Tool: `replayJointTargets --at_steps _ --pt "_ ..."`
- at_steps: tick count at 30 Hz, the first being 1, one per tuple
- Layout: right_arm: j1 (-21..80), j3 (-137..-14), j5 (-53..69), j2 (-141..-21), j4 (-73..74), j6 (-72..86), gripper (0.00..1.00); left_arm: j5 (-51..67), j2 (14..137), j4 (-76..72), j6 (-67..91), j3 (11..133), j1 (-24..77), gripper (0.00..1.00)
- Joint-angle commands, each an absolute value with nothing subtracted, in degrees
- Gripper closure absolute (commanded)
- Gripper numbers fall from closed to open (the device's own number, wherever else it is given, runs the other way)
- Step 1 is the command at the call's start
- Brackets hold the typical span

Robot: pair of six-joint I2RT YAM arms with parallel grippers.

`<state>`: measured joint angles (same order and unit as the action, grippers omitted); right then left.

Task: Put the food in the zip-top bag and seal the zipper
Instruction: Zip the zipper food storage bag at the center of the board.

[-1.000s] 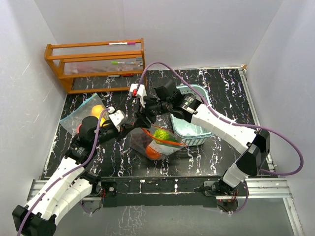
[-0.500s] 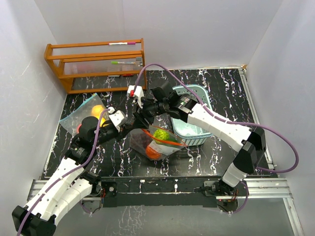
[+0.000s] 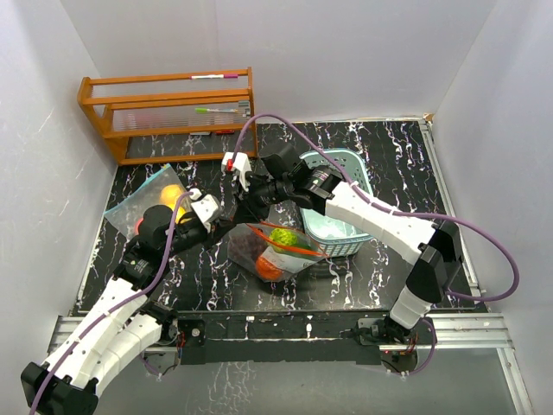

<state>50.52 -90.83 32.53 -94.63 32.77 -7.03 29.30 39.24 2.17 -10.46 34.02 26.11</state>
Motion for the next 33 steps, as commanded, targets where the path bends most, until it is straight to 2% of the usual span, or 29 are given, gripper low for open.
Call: replayJointTargets --at_steps 1,11,24,33 --pt "50.7 -90.7 30.9 -94.1 32.2 -6.2 0.91 29.1 38.1 1.9 -10.6 35.8 26.4 1.0" --pt "50.0 -84.8 25.9 -87.7 32.2 -5.3 0.93 28.4 37.8 2.5 -10.6 36.1 26.5 1.0" --pt "47.6 -79.6 26.6 -78.9 33.6 -5.3 0.93 27.7 38.1 1.8 -10.2 36.4 26.5 1.0" --pt "47.4 -75.0 24.6 -74.9 33.8 -3.4 0.92 8.6 39.4 4.7 -7.0 42.4 26.5 1.0"
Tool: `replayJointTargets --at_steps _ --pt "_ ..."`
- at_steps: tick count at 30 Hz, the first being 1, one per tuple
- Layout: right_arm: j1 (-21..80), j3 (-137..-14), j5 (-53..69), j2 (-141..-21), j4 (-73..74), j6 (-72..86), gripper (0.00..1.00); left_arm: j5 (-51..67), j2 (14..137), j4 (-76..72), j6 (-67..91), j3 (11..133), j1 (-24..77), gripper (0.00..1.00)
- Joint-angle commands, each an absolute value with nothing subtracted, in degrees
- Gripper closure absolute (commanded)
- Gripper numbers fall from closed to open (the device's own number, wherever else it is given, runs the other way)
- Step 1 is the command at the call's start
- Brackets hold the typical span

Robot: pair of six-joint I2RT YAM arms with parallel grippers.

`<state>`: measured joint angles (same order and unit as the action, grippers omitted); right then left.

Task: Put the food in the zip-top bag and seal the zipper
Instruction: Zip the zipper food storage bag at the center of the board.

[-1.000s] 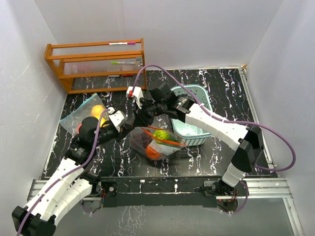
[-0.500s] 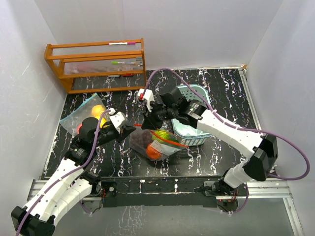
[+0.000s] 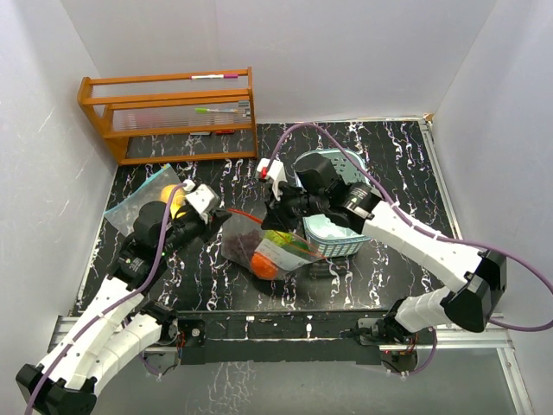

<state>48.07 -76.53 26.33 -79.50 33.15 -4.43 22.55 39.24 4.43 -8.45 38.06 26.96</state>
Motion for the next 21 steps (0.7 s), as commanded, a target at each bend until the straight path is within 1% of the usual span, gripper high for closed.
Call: replayJointTargets --at_steps 1,5,15,21 --pt "47.3 -74.4 24.3 -74.1 33.7 -3.0 0.92 6.2 39.6 4.7 -6.9 42.8 26.5 1.0" --pt "47.4 -72.1 23.5 -71.3 33.5 -1.3 0.92 -1.6 39.9 2.3 -6.2 42.7 26.5 1.0" --pt "47.4 -66.9 21.1 -64.3 34.4 2.6 0.92 -11.8 44.9 -3.8 -4.4 42.3 26.2 1.0" --pt "47.4 -64.4 19.9 -60.6 34.9 4.7 0.92 -11.1 48.5 -6.0 -3.4 45.0 25.6 1.0"
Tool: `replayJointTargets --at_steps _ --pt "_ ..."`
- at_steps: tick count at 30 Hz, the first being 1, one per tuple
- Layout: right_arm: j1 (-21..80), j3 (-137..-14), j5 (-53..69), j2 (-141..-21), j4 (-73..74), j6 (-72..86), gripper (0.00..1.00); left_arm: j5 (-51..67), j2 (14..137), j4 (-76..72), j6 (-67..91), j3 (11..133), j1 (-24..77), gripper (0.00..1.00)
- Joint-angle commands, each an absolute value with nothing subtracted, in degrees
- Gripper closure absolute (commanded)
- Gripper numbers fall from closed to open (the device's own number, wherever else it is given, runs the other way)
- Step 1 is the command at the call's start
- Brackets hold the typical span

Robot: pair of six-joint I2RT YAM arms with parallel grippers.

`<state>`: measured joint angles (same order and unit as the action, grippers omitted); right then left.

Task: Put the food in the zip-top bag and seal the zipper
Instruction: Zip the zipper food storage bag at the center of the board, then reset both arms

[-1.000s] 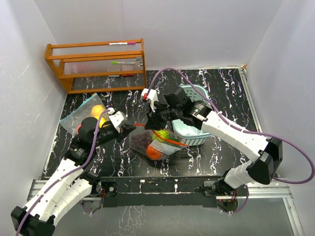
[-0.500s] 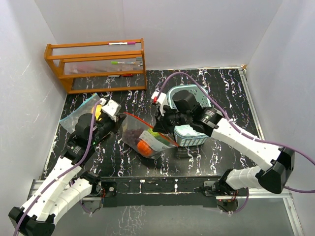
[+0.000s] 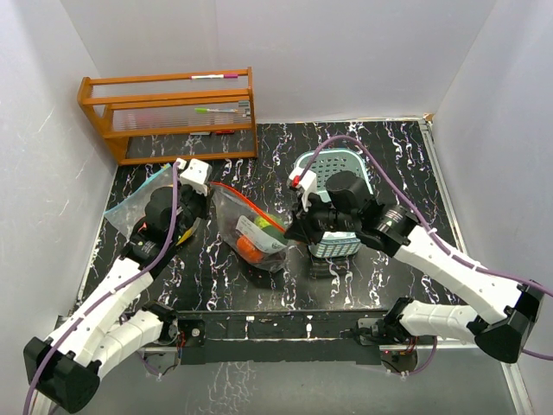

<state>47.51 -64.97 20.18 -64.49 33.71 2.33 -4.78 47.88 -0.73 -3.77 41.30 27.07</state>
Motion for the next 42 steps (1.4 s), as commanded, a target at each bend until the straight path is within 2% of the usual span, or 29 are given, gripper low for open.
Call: replayJointTargets --at_steps 1,11,12,14,15,16,19,22,23,24,25,30,34,38,42 --pt "47.4 -64.4 19.5 -60.2 35.4 5.0 0.92 -11.1 48.8 -6.3 -3.3 44.9 25.5 1.0" --pt "47.3 -63.0 14.6 -58.7 37.5 7.4 0.9 -9.1 50.2 -7.0 -1.8 43.3 24.8 1.0" --pt "47.4 -63.1 13.3 -58.7 37.1 7.9 0.82 -8.6 50.5 -6.4 -1.6 43.5 24.8 1.0" --pt "47.4 -63.7 9.4 -58.8 36.4 9.7 0.51 -8.3 51.4 -4.2 -1.1 44.6 24.8 1.0" --pt "47.3 -64.1 7.2 -58.9 36.3 10.8 0.3 -8.4 51.9 -2.6 -1.0 45.3 24.8 1.0" --pt "47.3 -64.5 4.3 -58.9 36.2 12.0 0.04 -8.5 52.3 -1.5 -1.0 46.1 24.8 1.0" --pt "47.4 -65.6 0.0 -58.3 35.9 14.8 0.02 -10.8 52.6 0.1 -0.6 46.9 24.8 0.99" --pt "47.4 -66.3 -1.5 -57.1 35.7 17.6 0.02 -14.4 53.2 2.2 1.5 48.2 24.3 0.56" --pt "47.3 -66.4 -1.6 -56.7 35.6 18.5 0.02 -14.2 53.6 3.2 2.1 49.1 24.1 0.29" --pt "47.3 -66.6 -2.3 -56.4 35.6 19.9 0.02 -13.1 54.2 4.4 2.7 50.0 24.1 0.06" --pt "47.3 -66.8 -4.4 -56.3 35.9 22.5 0.02 -10.9 54.5 5.3 2.9 50.9 24.1 0.03" --pt "47.4 -67.2 -15.7 -57.0 38.9 31.4 0.02 3.4 55.7 8.0 4.3 55.9 24.1 0.03" --pt "47.4 -68.1 -23.1 -59.0 42.5 36.5 0.02 6.9 58.8 13.2 8.1 62.8 24.1 0.03" --pt "47.4 -67.4 -22.8 -59.4 42.2 35.7 0.02 14.0 59.2 13.3 8.0 64.1 24.0 0.03" --pt "47.4 -67.6 -19.7 -59.9 42.4 31.3 0.02 15.6 58.6 12.6 7.9 62.7 24.1 0.03"
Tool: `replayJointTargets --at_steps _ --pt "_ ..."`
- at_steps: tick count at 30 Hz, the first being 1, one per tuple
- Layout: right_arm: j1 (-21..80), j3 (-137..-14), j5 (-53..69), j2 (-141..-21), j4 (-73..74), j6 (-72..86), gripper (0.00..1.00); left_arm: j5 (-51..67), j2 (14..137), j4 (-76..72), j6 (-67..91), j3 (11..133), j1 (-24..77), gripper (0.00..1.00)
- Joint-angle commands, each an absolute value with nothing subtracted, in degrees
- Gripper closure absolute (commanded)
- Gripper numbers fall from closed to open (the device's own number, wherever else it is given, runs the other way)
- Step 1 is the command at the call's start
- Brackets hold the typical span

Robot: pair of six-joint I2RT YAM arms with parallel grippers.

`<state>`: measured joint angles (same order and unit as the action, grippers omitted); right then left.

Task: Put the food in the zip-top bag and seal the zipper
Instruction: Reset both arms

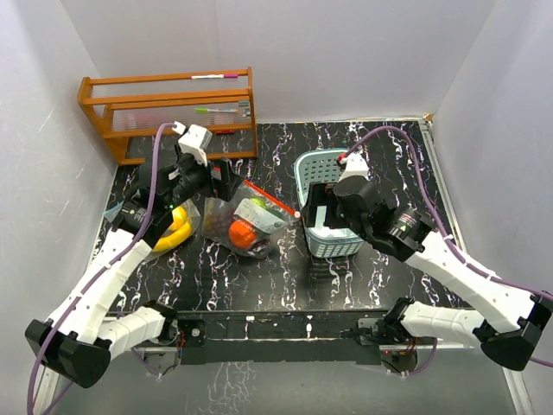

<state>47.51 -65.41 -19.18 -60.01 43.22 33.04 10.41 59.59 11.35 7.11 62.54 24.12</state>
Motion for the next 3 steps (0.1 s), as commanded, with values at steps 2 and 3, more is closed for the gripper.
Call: replayJointTargets --at_steps 2,3 --pt "47.4 -67.6 -20.6 -59.9 43.0 32.2 0.02 15.6 58.5 12.6 7.7 62.3 24.0 0.03" --pt "47.4 -67.5 -20.9 -59.7 43.1 32.6 0.02 15.6 58.4 12.5 7.6 62.1 24.1 0.03"
